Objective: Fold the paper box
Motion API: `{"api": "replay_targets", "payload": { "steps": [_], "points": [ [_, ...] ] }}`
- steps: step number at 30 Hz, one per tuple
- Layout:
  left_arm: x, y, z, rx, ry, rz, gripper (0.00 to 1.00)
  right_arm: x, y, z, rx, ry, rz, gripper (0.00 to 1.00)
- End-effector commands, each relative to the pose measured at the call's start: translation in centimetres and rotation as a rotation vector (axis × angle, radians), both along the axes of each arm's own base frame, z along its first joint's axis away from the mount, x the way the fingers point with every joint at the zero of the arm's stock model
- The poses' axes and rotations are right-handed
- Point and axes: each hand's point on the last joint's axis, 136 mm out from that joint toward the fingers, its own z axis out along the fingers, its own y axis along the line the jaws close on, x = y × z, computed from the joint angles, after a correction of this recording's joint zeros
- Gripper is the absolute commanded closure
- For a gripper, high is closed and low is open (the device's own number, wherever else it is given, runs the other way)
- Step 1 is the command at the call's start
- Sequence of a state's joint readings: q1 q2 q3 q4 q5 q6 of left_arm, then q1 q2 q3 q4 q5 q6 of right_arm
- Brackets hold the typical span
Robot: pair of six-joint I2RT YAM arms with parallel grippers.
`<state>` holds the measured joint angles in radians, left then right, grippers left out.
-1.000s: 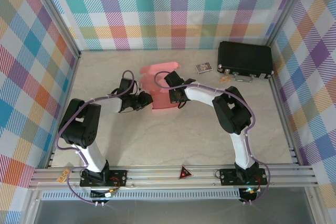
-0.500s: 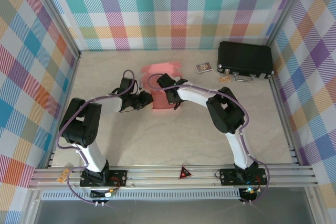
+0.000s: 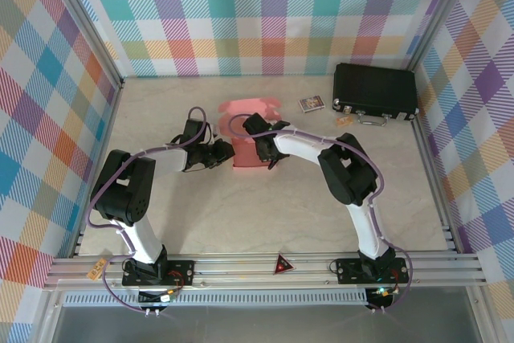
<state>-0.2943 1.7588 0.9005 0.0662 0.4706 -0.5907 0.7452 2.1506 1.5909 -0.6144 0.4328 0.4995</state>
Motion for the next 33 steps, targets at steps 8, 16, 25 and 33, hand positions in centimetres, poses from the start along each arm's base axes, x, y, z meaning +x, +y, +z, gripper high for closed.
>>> {"api": "replay_targets", "payload": {
  "steps": [8, 16, 25, 33],
  "points": [
    [-1.9, -0.1, -2.8, 0.044, 0.096, -0.017, 0.8, 0.3, -0.3, 2.6, 0.119, -0.013, -0.049, 0.66],
    [-1.9, 0.0, -2.9, 0.052, 0.098, -0.016, 0.8, 1.2, -0.7, 2.7, 0.154, -0.02, -0.078, 0.62],
    [-1.8, -0.2, -2.3, 0.047, 0.081, -0.033, 0.75, 0.6, -0.2, 2.1, 0.232, 0.021, -0.053, 0.54],
    [-0.9, -0.7, -0.1, 0.03, 0.039, -0.053, 0.63, -0.6, -0.5, 2.3, 0.234, 0.046, -0.024, 0.54]
  ]
}}
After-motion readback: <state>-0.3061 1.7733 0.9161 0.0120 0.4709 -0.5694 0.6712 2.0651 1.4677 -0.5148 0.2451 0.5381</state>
